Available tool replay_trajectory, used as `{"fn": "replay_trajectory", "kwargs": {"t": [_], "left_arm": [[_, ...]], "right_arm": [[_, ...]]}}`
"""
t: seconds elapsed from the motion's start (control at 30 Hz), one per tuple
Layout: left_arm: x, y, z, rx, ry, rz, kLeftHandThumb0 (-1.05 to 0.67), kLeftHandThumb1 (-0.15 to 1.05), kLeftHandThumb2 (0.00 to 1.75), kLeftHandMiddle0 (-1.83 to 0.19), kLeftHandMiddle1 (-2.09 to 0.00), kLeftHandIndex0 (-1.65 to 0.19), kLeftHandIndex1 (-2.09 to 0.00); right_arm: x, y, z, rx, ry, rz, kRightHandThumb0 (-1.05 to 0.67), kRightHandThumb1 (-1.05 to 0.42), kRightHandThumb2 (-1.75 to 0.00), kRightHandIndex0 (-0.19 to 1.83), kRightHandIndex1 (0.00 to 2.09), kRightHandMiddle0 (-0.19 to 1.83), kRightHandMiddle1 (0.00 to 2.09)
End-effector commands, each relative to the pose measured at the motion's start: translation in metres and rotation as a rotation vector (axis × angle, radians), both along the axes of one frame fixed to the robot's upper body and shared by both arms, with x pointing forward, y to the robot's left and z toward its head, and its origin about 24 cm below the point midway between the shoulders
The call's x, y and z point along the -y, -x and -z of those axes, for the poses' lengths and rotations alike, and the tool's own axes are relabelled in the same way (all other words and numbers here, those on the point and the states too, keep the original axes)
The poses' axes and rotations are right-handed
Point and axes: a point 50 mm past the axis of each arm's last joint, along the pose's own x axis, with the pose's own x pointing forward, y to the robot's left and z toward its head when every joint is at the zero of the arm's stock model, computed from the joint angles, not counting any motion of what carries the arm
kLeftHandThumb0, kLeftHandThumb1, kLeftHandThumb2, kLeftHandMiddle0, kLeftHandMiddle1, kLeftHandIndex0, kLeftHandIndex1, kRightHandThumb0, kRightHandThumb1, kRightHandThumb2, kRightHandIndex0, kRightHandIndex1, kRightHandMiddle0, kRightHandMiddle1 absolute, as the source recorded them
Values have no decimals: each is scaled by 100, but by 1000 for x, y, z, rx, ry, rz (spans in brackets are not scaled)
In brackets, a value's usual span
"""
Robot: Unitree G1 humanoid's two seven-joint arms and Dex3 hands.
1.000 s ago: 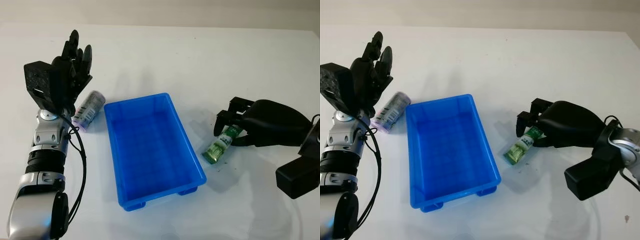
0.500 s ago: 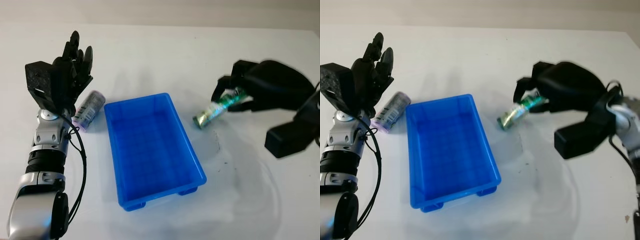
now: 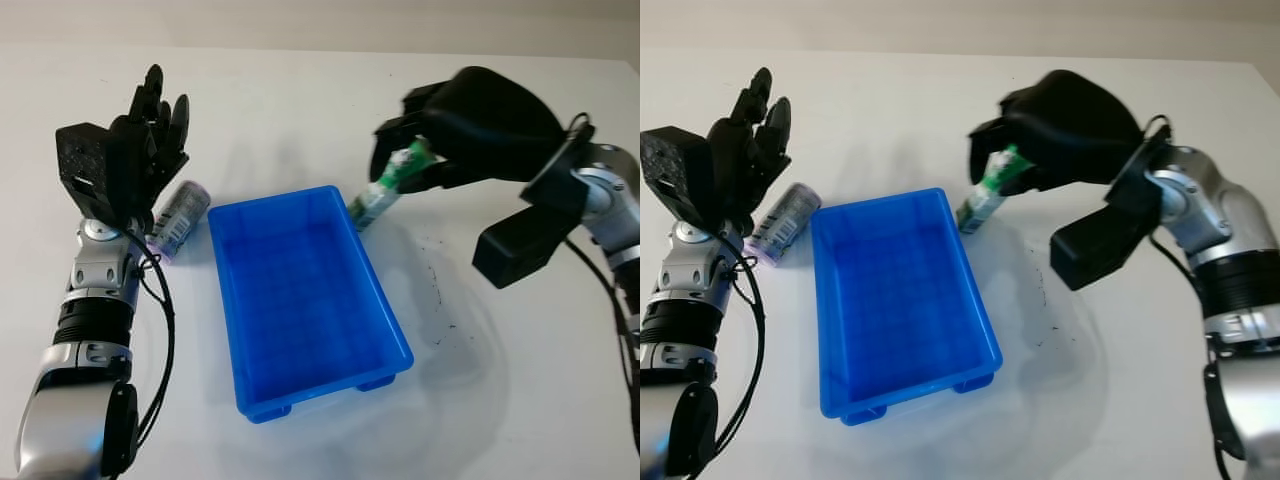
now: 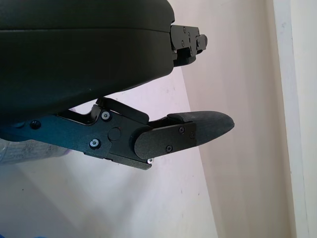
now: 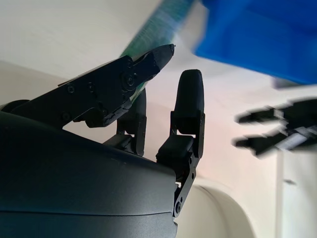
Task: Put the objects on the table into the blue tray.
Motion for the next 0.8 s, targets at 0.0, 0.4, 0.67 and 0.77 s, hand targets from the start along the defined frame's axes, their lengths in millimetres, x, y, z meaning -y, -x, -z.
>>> {"fn": "replay_trajectory", "kwargs": {"t": [0.0, 0.4, 0.67, 0.77], "left_arm": [[3, -2, -8, 30, -9, 5, -61, 105, 60, 8, -5, 8, -5], [1, -2, -6, 26, -18, -9, -63, 105, 60, 7, -5, 7, -6], [0, -3, -6, 32, -17, 1, -63, 105, 60, 7, -5, 7, -5], [0, -4, -6, 29, -17, -1, -62, 105, 60, 7, -6, 7, -5]], "right_arm": [[-11, 5, -9, 33, -11, -69, -19, -82, -6, 67, 122, 60, 130], [-12, 5, -13, 70, -27, -104, -21, -86, -6, 56, 140, 51, 144], [-11, 4, -14, 85, -18, -87, -22, -87, -6, 55, 140, 50, 140], [-11, 4, -13, 95, -23, -93, -21, -87, -6, 55, 140, 50, 140]]}}
